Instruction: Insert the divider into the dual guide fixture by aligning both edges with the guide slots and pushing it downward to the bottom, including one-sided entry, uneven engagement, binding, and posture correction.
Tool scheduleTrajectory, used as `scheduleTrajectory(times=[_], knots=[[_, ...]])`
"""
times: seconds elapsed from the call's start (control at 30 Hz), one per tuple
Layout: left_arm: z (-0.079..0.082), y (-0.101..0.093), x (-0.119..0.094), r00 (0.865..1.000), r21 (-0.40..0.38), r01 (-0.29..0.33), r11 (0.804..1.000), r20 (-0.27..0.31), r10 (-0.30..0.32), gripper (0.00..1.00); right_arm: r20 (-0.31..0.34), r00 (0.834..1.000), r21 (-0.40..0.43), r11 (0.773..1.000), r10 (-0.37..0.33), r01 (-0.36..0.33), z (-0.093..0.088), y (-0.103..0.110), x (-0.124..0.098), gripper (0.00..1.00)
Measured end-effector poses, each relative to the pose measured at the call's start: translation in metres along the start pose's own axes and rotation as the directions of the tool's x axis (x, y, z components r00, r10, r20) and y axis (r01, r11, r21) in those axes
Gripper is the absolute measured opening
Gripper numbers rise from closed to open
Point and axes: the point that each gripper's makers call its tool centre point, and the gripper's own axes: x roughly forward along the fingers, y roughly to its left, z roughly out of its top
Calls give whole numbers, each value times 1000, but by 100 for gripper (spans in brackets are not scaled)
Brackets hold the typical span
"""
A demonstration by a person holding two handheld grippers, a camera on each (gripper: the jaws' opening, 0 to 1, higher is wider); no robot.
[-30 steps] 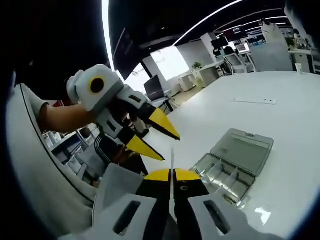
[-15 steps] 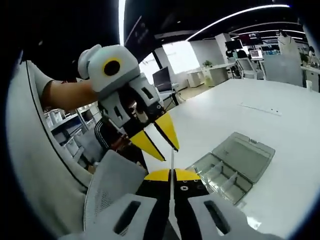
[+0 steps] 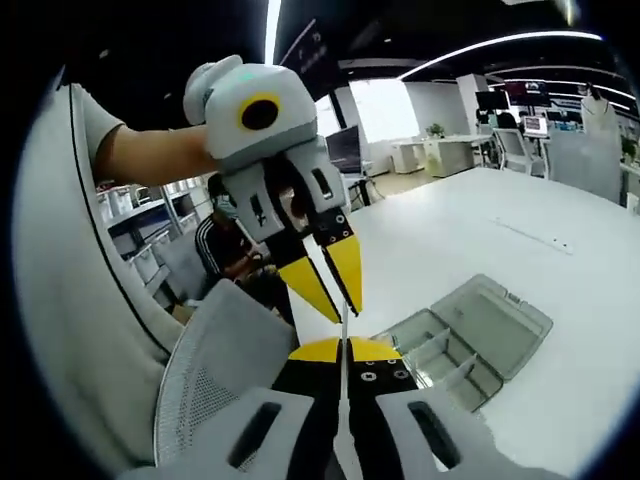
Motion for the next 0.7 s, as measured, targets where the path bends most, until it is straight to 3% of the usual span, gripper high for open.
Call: scheduleTrajectory(times=[0.7], knots=[[-9, -16, 3, 992, -58, 116, 992, -49, -119, 0, -39, 998, -115, 992, 45, -50, -3, 12, 6, 0]])
